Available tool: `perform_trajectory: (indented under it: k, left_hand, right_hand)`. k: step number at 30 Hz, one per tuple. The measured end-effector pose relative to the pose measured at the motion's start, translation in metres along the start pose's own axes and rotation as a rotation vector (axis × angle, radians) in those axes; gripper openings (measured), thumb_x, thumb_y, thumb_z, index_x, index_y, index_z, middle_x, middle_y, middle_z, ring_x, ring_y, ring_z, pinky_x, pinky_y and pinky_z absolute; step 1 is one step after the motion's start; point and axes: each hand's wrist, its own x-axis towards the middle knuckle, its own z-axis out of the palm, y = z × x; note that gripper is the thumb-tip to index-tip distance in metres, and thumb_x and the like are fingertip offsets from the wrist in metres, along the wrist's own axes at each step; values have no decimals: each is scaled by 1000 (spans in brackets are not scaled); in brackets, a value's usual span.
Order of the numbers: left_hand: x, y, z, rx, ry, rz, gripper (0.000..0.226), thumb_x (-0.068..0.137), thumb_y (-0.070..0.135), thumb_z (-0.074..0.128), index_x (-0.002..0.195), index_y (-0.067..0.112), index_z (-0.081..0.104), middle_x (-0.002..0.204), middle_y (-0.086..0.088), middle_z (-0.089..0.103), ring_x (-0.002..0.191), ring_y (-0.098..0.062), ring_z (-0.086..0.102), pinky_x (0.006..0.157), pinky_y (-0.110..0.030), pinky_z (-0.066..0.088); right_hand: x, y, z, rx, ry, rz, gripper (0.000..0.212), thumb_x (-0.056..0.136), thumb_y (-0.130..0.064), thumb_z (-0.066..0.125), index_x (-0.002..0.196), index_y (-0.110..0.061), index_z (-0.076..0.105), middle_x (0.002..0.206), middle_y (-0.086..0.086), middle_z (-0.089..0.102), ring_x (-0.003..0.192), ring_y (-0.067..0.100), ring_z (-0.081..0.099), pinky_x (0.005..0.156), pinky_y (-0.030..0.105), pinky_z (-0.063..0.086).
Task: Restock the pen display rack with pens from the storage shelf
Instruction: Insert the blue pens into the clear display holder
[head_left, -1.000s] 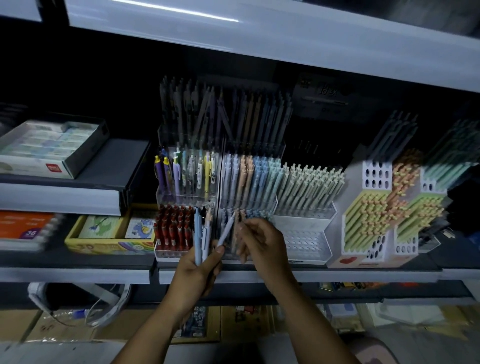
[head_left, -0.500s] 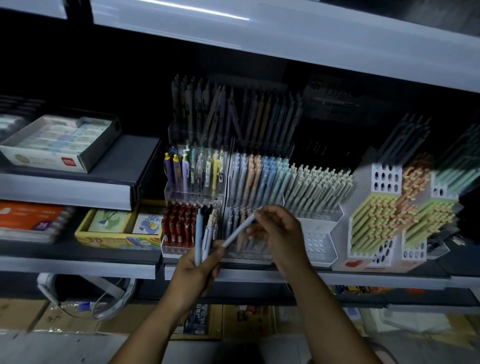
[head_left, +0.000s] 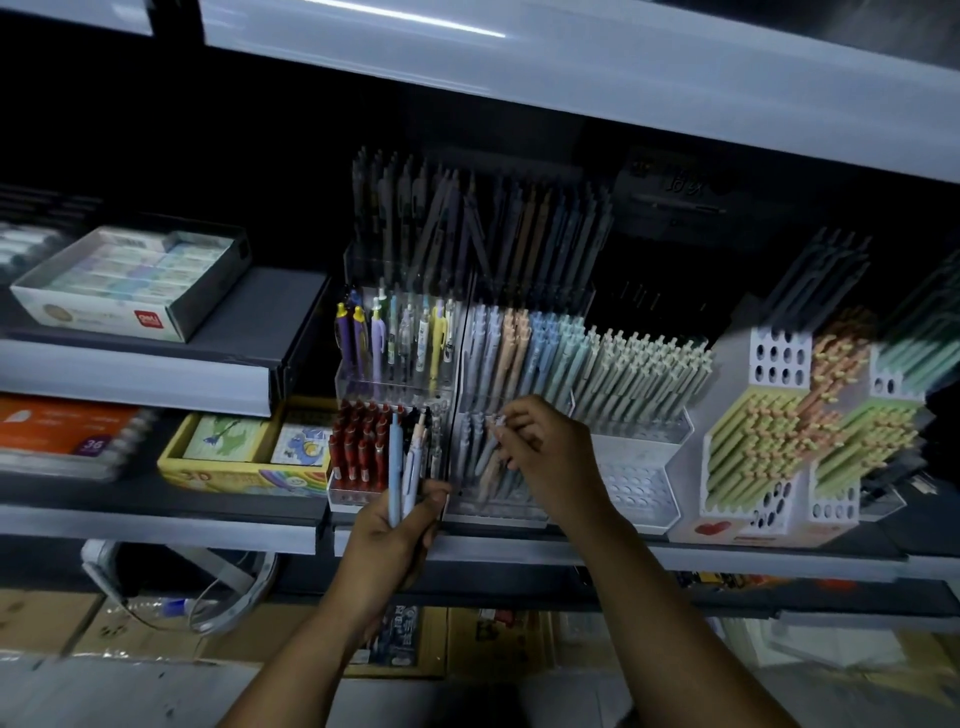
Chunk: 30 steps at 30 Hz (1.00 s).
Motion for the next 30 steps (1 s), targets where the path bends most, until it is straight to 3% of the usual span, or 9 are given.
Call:
perform_trajectory:
  k: [9,16,21,27,30]
  left_hand:
    - [2,1,-2,-24,20,-8,8,100,16,63,100,11,69,55,-3,41,41,-14,28,44,-22,23]
    - [2,3,-1,-10,29,-3,15,100,17,64,85,14,64,53,-4,39,40,-15,28,43,-22,24]
    - [3,4,1,-18,29,-5,9,99,18,64,99,9,67,52,-3,40,37,-15,29,41,-20,24]
    - [3,4,1,-24,35,-15,9,99,18,65,100,9,67,53,-3,39,38,-14,28,41,-20,22]
    - [2,6,1,-22,21,-13,12,98,19,66,98,8,65,53,-4,40,38,-14,29,41,-20,23]
  right_hand:
    - [4,5,7,-47,5,-13,8,95,-16,70,100,-22,68,85,-5,71,77,1,69,69,13,53]
    - [4,8,6,-35,-11,-29,8,97,-18,68,100,-24,66,84,-3,71,74,6,70,71,28,59]
    - [7,6,2,-86,-41,-75,4,97,-15,67,100,-18,66,85,-1,70,76,7,69,71,30,58]
    - [7,6,7,-175,-87,-78,6,97,-17,67,100,-12,66,86,6,71,69,8,65,67,32,55]
    - [6,10,14,-214,-123,-41,8,96,-19,68,102,-14,67,89,5,72,75,12,66,70,33,56]
